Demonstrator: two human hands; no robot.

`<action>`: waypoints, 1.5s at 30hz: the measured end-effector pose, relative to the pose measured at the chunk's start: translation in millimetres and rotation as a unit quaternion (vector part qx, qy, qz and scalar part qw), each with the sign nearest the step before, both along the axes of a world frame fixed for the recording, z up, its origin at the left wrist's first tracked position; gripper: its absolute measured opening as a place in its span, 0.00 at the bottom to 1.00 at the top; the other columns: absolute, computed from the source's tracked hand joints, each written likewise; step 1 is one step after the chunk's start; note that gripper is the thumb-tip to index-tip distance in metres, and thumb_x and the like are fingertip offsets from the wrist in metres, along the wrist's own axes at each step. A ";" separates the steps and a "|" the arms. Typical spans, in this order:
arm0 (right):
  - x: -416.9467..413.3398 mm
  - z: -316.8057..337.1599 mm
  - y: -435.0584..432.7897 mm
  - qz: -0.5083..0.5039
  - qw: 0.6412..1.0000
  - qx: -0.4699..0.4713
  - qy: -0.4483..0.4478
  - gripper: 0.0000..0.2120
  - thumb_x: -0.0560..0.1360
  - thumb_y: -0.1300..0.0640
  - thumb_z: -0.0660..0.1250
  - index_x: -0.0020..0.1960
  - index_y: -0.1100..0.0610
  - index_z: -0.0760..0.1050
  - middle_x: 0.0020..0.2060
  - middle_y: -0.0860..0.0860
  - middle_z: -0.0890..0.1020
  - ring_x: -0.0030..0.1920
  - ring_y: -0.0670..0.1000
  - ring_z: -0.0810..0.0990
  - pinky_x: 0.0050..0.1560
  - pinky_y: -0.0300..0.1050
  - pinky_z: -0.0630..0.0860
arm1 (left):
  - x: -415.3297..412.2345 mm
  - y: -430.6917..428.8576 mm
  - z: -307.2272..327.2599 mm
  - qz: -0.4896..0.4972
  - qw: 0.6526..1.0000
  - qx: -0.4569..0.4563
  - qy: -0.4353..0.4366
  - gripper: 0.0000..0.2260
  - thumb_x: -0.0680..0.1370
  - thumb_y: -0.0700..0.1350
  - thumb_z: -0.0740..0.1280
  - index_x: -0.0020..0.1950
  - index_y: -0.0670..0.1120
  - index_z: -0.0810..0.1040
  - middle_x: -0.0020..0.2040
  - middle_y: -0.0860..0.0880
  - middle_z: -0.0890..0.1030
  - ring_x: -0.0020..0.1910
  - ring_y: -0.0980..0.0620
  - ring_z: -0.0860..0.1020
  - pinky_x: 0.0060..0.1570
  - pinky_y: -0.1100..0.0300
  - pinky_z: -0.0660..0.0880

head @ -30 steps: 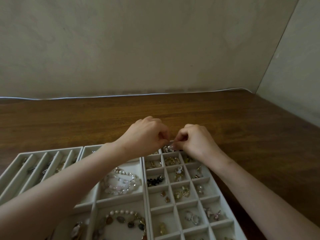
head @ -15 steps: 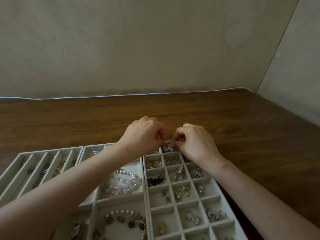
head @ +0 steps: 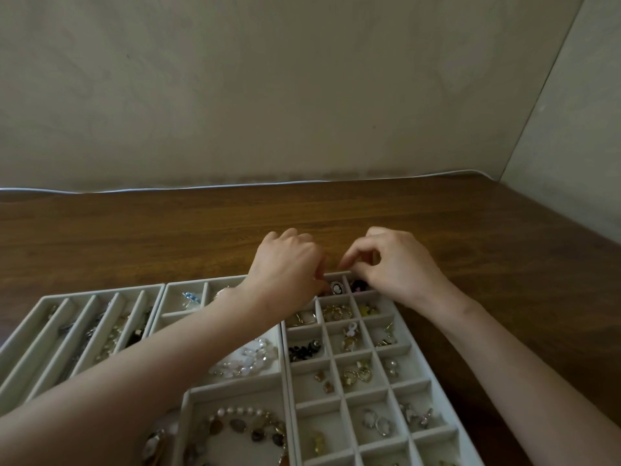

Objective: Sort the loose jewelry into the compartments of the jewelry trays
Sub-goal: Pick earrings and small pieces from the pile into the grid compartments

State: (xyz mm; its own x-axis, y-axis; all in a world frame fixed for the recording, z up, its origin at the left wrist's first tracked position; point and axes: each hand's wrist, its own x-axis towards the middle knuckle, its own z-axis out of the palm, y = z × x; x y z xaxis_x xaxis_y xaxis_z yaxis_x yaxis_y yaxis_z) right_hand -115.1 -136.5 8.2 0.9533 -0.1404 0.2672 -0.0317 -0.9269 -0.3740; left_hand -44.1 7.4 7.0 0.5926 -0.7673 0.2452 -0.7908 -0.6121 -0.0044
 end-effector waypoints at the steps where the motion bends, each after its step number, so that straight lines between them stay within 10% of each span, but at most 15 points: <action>1: -0.2 2.1 -2.7 -0.004 1.000 0.015 -0.001 0.08 0.76 0.58 0.66 0.44 0.45 0.80 0.40 0.41 0.73 0.41 0.39 0.73 0.37 0.32 0.66 | -1.0 -0.9 0.1 0.001 1.000 0.011 -0.010 0.11 0.75 0.56 0.65 0.52 0.51 0.77 0.53 0.53 0.75 0.55 0.53 0.70 0.54 0.58 0.66; 24: -5.8 7.4 -12.3 -0.016 0.994 -0.071 0.077 0.07 0.76 0.55 0.66 0.50 0.46 0.81 0.34 0.37 0.65 0.41 0.39 0.66 0.36 0.32 0.61 | -6.0 -7.2 -6.1 -0.020 0.999 -0.003 -0.033 0.09 0.78 0.51 0.62 0.56 0.52 0.76 0.56 0.52 0.74 0.57 0.53 0.69 0.54 0.60 0.66; 45: -8.1 6.3 -3.1 -0.022 0.994 -0.089 0.058 0.05 0.75 0.52 0.67 0.49 0.51 0.80 0.44 0.43 0.73 0.45 0.42 0.69 0.57 0.46 0.70 | -1.7 -4.3 -7.4 -0.034 0.998 -0.040 -0.034 0.08 0.77 0.53 0.63 0.53 0.54 0.76 0.52 0.56 0.74 0.55 0.55 0.69 0.51 0.62 0.64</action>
